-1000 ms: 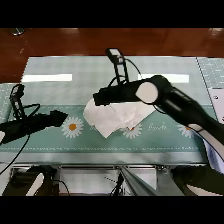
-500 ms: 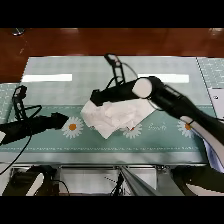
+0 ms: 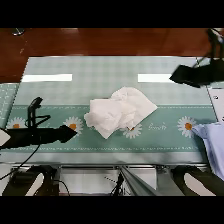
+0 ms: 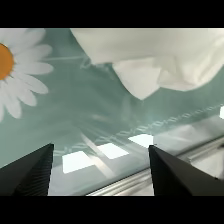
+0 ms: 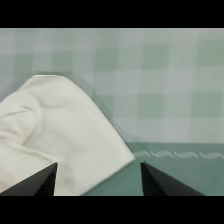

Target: Fold the shirts.

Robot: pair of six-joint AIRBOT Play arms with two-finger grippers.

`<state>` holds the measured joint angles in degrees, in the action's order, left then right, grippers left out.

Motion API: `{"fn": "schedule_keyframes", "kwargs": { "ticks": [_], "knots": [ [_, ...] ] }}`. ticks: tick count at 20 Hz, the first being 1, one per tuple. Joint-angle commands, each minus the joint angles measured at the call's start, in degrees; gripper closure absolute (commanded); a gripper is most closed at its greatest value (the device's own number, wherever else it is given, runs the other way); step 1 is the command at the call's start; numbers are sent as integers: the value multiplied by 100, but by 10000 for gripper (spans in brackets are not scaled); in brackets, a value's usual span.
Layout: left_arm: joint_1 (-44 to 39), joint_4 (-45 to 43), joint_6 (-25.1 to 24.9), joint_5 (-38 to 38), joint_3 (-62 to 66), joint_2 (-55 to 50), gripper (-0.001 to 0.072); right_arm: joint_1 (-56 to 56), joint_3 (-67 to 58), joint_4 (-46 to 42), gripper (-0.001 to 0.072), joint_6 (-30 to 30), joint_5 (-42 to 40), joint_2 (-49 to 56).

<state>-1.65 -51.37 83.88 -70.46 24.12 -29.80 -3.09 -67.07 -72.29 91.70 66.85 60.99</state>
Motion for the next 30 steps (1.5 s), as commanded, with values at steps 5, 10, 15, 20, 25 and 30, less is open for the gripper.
{"fn": "schedule_keyframes", "kwargs": {
  "ticks": [5, 10, 15, 20, 25, 30],
  "knots": [
    [-1821, 809, -243, 2026, -442, -1499, 6, -774, 3370, 1687, 104, -713, -699, -1263],
    [-2710, 968, -223, 3265, -212, -2608, 6, -776, 4131, 2118, 105, -1084, -645, -1263],
    [-2931, 2608, -1880, 3353, 240, -2896, 6, -776, 4186, 2129, 105, -1078, -713, -1263],
    [-3602, 2920, -2190, 4094, 664, -3469, 6, -774, 4186, 2295, 105, -1119, -745, -1259],
    [-3499, 2870, -2197, 4019, 1386, -4087, 694, -774, 4183, 2448, 105, -1095, -1027, -1257],
    [-2706, 2865, -2643, 2511, 1987, -4006, 688, -776, 4079, 2809, 105, -1246, -1661, -660]
  ]
}}
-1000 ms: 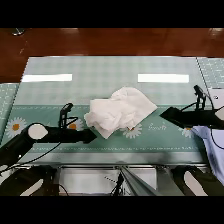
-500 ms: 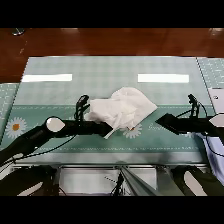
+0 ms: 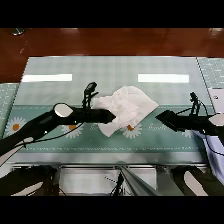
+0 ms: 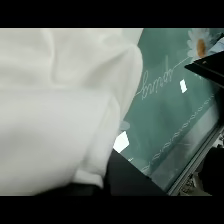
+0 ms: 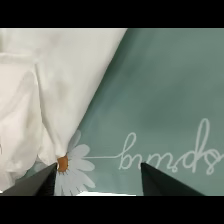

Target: Fold the shirts.

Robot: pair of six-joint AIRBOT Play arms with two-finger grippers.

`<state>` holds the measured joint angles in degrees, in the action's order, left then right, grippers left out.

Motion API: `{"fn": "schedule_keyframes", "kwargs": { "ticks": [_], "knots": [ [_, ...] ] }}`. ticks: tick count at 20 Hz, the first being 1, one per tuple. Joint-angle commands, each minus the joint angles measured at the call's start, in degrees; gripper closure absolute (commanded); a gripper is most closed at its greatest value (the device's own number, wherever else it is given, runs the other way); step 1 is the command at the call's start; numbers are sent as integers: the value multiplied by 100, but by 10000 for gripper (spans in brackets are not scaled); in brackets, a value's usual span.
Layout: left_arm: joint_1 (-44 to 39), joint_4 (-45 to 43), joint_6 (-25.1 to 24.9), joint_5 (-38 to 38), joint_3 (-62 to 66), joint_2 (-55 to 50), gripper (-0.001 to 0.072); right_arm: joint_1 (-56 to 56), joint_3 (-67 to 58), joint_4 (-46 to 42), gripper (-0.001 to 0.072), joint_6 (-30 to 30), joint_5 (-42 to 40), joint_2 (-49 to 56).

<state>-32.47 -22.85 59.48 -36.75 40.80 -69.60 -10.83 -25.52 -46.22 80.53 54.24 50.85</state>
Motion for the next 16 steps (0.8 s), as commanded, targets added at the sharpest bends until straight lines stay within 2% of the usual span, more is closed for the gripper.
{"fn": "schedule_keyframes", "kwargs": {
  "ticks": [1, 4, 7, 13, 14, 15, 16],
  "knots": [
    [527, 13, -203, -1097, 367, -26, 688, 0, -214, 227, 105, -146, -498, 640],
    [813, 13, -203, -1541, 382, -26, 688, 0, -780, 505, 105, -201, -400, 1681],
    [850, 13, -203, -1580, 382, -26, 688, 192, -1307, 673, 105, -234, -129, 2538],
    [852, 13, -203, -1580, 382, -26, 688, 1097, -2267, 671, 115, 160, -632, 3453],
    [852, 13, -203, -1580, 382, -26, 688, 1193, -2426, 662, 179, 164, -597, 3580],
    [852, 13, -205, -1576, 385, -26, 688, 1287, -2597, 636, 386, 157, -555, 3668],
    [898, 17, -205, -1561, 387, -17, 688, 1362, -2767, 623, 625, 26, -492, 3698]
  ]
}}
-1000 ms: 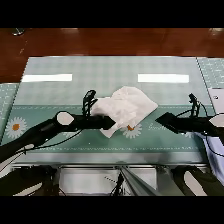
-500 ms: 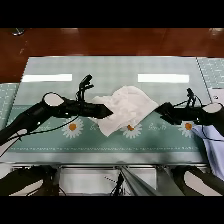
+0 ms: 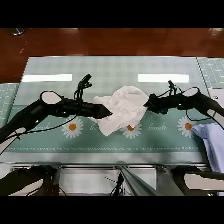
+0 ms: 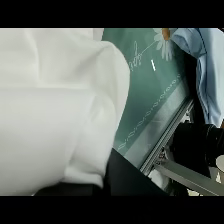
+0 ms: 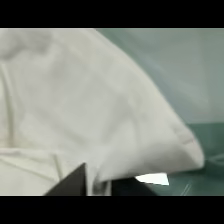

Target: Fold the shirts.

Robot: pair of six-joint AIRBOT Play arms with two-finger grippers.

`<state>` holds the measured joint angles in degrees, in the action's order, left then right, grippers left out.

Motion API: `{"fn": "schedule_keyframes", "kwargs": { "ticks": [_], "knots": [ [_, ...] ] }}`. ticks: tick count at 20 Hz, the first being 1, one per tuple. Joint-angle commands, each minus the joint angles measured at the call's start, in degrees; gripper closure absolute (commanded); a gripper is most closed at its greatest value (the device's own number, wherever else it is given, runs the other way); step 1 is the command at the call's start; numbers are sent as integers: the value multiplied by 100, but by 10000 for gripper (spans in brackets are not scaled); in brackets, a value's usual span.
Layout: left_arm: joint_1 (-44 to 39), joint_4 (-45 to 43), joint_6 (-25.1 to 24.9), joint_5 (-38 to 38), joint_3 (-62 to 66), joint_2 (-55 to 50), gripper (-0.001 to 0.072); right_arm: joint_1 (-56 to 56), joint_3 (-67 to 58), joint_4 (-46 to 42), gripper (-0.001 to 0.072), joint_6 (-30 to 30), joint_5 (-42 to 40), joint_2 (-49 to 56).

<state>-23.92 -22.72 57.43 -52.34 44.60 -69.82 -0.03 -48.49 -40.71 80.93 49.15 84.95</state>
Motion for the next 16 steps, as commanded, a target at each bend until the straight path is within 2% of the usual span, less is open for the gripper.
{"fn": "schedule_keyframes", "kwargs": {
  "ticks": [1, 4, 7, 10, 12, 16],
  "knots": [
    [138, 7, 2, -4, 26, 24, 688, 339, -662, 70, 692, -173, 76, 275],
    [745, 11, 15, -319, 435, 249, 688, 328, -1921, -380, 692, -85, 905, 223],
    [1484, 52, 107, -402, 1419, 688, 689, 330, -3954, -1467, 693, 516, 1392, -116],
    [2159, 44, 625, -229, 2769, 1005, 689, 330, -6369, -2463, 693, 916, 1880, -435],
    [2608, -105, 946, -190, 3628, 1178, 689, 330, -7519, -2876, 693, 960, 2133, -763],
    [3381, -1908, 2098, -649, 4876, 1731, 689, 330, -7377, -3587, 693, 970, 2116, -2518]
  ]
}}
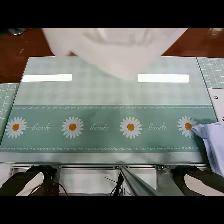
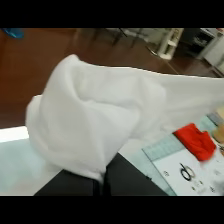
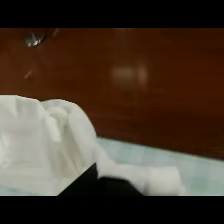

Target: Fold the shirts.

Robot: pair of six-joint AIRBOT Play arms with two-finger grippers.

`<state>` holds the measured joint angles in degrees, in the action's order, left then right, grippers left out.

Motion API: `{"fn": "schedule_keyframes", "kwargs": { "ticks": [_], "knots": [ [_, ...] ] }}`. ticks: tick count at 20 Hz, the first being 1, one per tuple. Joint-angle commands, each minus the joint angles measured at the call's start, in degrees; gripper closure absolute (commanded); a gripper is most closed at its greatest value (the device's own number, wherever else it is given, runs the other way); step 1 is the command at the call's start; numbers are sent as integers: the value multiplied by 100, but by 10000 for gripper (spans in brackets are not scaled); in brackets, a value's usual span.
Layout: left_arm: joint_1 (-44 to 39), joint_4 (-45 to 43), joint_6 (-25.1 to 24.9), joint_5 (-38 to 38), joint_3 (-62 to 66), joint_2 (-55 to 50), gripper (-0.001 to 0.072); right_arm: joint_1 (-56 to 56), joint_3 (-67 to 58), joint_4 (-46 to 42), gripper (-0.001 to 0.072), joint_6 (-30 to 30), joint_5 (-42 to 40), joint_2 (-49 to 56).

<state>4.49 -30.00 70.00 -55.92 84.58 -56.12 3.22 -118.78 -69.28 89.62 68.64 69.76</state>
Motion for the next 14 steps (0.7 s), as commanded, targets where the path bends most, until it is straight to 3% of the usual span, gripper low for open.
{"fn": "schedule_keyframes", "kwargs": {
  "ticks": [1, 4, 8, 14],
  "knots": [
    [688, -1606, 999, -490, 1005, 581, 689, 4, -140, -809, 693, 101, 175, -1443],
    [909, -2295, 1029, -1104, 1021, 1298, 689, 4, 498, -929, 693, 103, 295, -2603],
    [905, -2802, 1029, -2267, 780, 2083, 689, 4, 820, -955, 693, 118, 1117, -3386],
    [828, -3047, 1213, -2247, -1456, 3056, 689, 4, 2197, -944, 692, 584, 2218, -4046]
  ]
}}
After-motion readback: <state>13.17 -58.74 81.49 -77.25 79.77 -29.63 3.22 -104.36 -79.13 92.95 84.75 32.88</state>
